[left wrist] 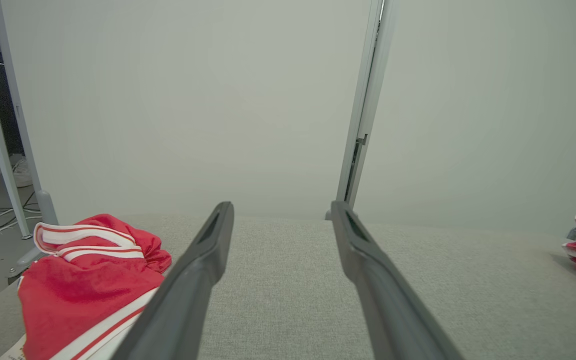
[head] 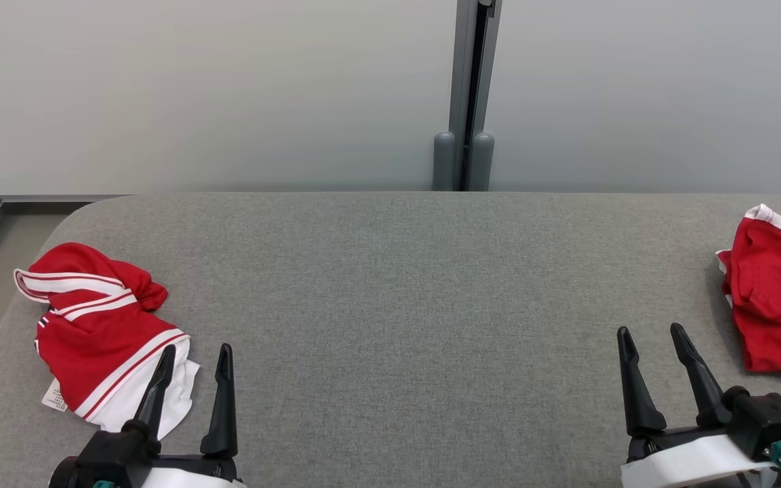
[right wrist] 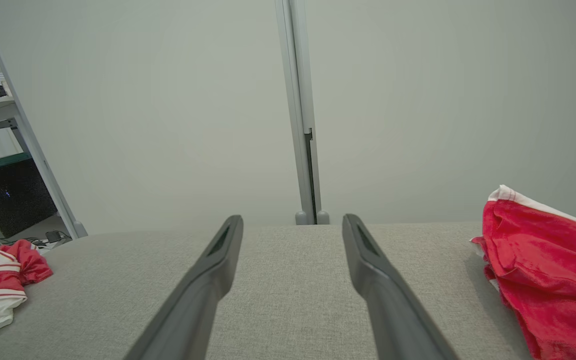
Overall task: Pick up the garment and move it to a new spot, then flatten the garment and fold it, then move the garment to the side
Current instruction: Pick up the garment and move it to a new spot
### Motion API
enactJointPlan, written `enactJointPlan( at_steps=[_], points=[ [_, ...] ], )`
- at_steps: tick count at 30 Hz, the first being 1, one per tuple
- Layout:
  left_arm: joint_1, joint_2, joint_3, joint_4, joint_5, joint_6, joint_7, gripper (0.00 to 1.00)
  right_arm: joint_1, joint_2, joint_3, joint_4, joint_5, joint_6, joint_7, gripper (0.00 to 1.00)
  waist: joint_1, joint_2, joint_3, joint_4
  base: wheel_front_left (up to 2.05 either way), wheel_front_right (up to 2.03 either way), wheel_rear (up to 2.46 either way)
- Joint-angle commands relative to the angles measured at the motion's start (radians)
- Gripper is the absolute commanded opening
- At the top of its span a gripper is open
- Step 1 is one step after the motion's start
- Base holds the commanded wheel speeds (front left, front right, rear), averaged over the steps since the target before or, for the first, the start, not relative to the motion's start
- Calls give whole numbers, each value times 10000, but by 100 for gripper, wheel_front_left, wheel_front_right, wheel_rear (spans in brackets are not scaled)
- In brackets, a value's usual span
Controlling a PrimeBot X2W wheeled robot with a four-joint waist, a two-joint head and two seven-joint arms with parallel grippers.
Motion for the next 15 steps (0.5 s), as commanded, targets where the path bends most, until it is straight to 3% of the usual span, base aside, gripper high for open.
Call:
enactJointPlan(
  at_steps=[1, 15],
  points=[
    [109, 26, -1, -18, 23, 51, 3, 100, -41, -24, -33, -34, -37, 3, -48, 100, 0, 0, 4, -56, 0, 0, 0],
    [-18, 22, -147, 126, -130, 228, 3, 100, -161, 21, 17, 145, -120, 3, -48, 100, 0, 0, 9, -174, 0, 0, 0]
  ],
)
